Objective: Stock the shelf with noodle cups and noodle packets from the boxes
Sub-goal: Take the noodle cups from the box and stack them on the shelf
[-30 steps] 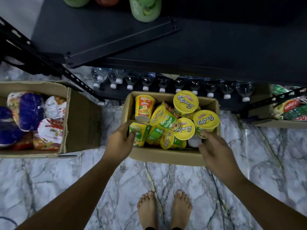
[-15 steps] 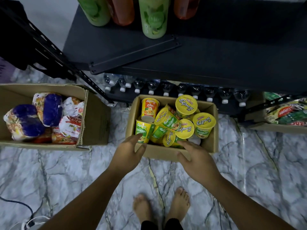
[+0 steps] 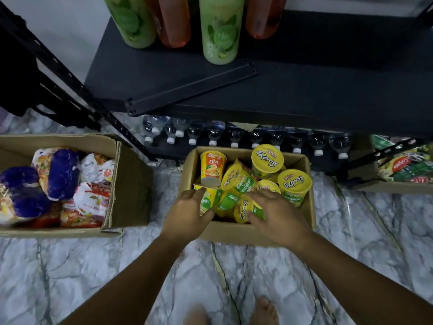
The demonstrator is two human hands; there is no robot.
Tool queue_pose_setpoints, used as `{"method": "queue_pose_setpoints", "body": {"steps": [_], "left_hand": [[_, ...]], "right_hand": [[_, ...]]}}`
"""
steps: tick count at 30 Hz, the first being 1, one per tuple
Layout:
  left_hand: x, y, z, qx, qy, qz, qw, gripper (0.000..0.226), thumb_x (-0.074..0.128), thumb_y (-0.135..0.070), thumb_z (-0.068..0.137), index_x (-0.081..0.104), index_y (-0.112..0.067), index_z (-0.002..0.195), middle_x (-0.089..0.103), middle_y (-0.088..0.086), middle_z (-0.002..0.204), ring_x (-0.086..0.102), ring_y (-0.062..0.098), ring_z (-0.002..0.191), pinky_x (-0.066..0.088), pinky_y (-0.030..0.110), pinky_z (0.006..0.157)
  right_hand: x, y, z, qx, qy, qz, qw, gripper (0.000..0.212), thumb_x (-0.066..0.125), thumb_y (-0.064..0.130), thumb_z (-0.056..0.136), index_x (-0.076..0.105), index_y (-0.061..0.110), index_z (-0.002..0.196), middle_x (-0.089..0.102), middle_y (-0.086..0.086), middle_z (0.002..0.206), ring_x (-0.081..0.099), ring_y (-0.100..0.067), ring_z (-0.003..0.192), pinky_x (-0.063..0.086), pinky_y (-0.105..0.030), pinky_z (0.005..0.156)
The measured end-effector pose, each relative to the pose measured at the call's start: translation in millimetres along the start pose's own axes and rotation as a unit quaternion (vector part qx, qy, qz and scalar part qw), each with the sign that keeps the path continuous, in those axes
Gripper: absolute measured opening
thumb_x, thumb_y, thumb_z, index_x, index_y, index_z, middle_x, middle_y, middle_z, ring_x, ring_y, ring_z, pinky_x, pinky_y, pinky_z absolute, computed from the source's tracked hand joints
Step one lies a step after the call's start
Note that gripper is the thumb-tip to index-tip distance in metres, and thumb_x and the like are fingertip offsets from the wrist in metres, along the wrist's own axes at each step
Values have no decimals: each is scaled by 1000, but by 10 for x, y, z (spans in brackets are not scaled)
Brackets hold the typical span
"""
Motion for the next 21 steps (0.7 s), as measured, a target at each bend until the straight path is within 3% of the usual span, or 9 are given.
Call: {"method": "queue_pose_setpoints", "body": {"steps": [5, 13, 17, 21], "left_hand": [[242, 198, 412, 23, 19, 50, 998, 72, 62, -54, 92, 37, -27, 154, 48, 11, 147, 39, 32, 137, 48, 45, 99], [693, 429, 701, 51, -62, 92, 992, 75, 68, -63, 83, 41, -37, 148, 49, 9, 129, 42, 33, 125, 49, 43, 92], [839, 465, 768, 69, -109, 143, 981, 78, 64, -73, 81, 43, -35, 146, 49, 8, 129, 42, 32, 122, 46, 41, 94], [910, 462, 769, 75, -155, 174, 969, 76, 65, -73, 79, 48, -28, 139, 56, 8, 125, 45, 32, 118, 46, 41, 91]], "right_hand": [[125, -80, 392, -5, -43, 37, 998, 61, 60, 49, 96, 39, 37, 153, 33, -2, 158, 38, -27, 142, 47, -44, 105], [700, -262, 953, -24, -73, 66, 995, 77, 72, 48, 89, 29, 52, 152, 13, -3, 166, 26, -30, 150, 37, -42, 113], [852, -346, 1115, -37, -125, 22, 991, 78, 76, 50, 84, 30, 53, 147, 19, -7, 162, 28, -32, 148, 36, -43, 115], [945, -373, 1179, -59, -176, -1, 983, 64, 77, 46, 83, 37, 48, 133, 29, -6, 156, 38, -31, 141, 41, -42, 109]]}}
Point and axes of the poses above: each hand's wrist, its own z-axis towards the middle knuckle, its own x-axis out of the palm, y = z × x, the point moved 7 cm from there along z, towards the middle knuckle
